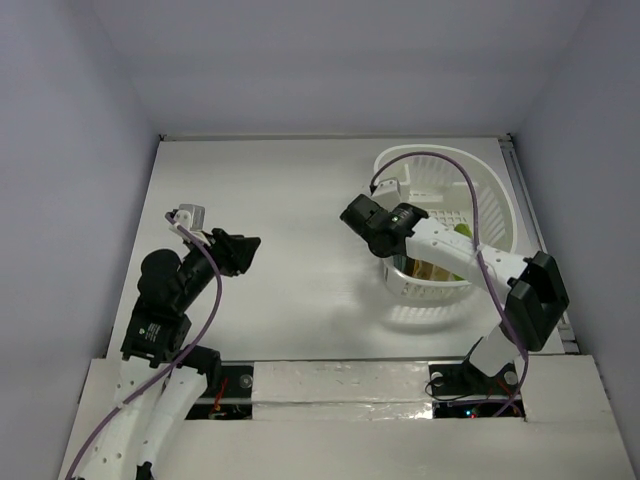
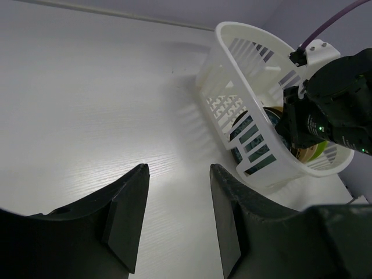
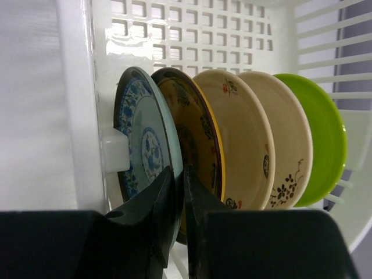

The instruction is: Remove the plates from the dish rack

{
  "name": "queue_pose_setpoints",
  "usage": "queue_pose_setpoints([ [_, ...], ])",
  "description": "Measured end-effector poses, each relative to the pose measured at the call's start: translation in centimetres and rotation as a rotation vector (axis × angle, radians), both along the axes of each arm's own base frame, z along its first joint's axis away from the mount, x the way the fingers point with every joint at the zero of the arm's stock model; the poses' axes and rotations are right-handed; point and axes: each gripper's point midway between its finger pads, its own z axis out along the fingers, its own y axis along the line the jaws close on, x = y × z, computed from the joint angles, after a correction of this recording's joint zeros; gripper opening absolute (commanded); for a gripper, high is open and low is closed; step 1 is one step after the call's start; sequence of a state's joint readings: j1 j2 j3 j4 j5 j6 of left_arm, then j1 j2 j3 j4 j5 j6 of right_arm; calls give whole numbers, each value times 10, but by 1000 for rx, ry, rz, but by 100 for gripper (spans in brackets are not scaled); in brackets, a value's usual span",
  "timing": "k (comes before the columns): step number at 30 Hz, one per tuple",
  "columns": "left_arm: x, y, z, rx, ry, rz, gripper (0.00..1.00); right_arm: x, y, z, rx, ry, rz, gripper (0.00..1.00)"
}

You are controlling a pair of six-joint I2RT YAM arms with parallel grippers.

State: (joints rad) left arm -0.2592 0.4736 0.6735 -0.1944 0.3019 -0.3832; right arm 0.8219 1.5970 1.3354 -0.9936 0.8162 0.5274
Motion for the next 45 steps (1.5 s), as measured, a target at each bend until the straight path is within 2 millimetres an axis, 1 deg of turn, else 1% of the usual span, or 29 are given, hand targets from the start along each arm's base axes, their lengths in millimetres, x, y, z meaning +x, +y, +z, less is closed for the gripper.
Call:
queue_pose_setpoints([
  [6,-2,-1,3,-3,-11,-4,44,1,1,4,-97,-2,0,7],
  [11,-3,-2,3,-3,-14,-8,44,3,3,10,-147,-10,0,3],
  [12,-4,-2,3,-3,-14,-9,44,4,4,12,-155,-14,1,1],
  [25,-4,-1,4,-6,-17,-2,44,4,2,45,-196,-80,-15,0],
  [28,-4,-1,4,-7,-17,-2,44,5,6,55,-172,-108,-24,0],
  [31,-4,-1,4,-7,-18,-2,44,4,7,70,-148,-143,-36,0],
  [33,-4,-1,4,-7,-17,-2,44,4,5,83,-125,-177,-48,0],
  [36,-4,-1,4,-7,-17,-2,44,2,-1,112,-68,-240,-61,0],
  [42,-3,-1,4,-6,-15,-1,44,-6,-17,176,67,-379,-91,0],
  [45,-3,-1,4,-6,-16,1,44,-5,-18,195,106,-417,-94,0],
])
